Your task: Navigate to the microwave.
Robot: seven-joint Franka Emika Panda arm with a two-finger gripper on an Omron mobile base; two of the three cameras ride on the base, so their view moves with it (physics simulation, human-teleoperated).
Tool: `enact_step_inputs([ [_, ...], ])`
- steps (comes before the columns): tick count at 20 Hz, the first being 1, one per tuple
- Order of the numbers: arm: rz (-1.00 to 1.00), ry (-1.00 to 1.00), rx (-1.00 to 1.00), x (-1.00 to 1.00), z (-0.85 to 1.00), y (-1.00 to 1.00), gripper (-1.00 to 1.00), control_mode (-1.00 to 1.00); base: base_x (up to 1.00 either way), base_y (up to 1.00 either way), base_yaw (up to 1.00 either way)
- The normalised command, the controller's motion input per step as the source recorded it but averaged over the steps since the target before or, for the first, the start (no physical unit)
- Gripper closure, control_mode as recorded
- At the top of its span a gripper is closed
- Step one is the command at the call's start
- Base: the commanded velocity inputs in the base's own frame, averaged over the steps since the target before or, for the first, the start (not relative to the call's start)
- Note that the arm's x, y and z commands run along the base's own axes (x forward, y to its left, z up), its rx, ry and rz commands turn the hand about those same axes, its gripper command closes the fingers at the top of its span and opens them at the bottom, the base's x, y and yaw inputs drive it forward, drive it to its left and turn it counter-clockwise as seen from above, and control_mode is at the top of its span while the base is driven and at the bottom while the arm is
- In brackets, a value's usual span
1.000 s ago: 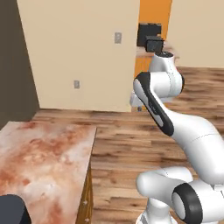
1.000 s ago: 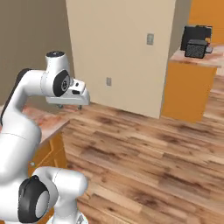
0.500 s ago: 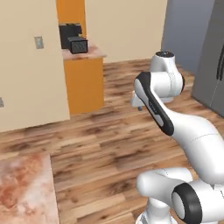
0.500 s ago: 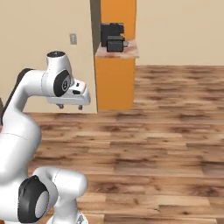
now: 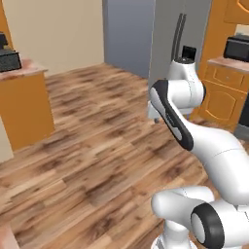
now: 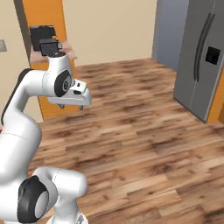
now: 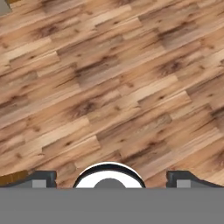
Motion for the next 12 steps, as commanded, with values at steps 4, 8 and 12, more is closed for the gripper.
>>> enact_step_inputs([
  [4, 0.00, 0.00, 0.00, 0.00, 0.00, 0.00, -1.00, 1.00, 0.56, -0.03, -0.62],
  [8, 0.00, 0.00, 0.00, 0.00, 0.00, 0.00, -1.00, 1.00, 0.69, -0.01, -0.58],
  [12, 0.00, 0.00, 0.00, 0.00, 0.00, 0.00, -1.00, 1.00, 0.78, 0.00, -0.60],
])
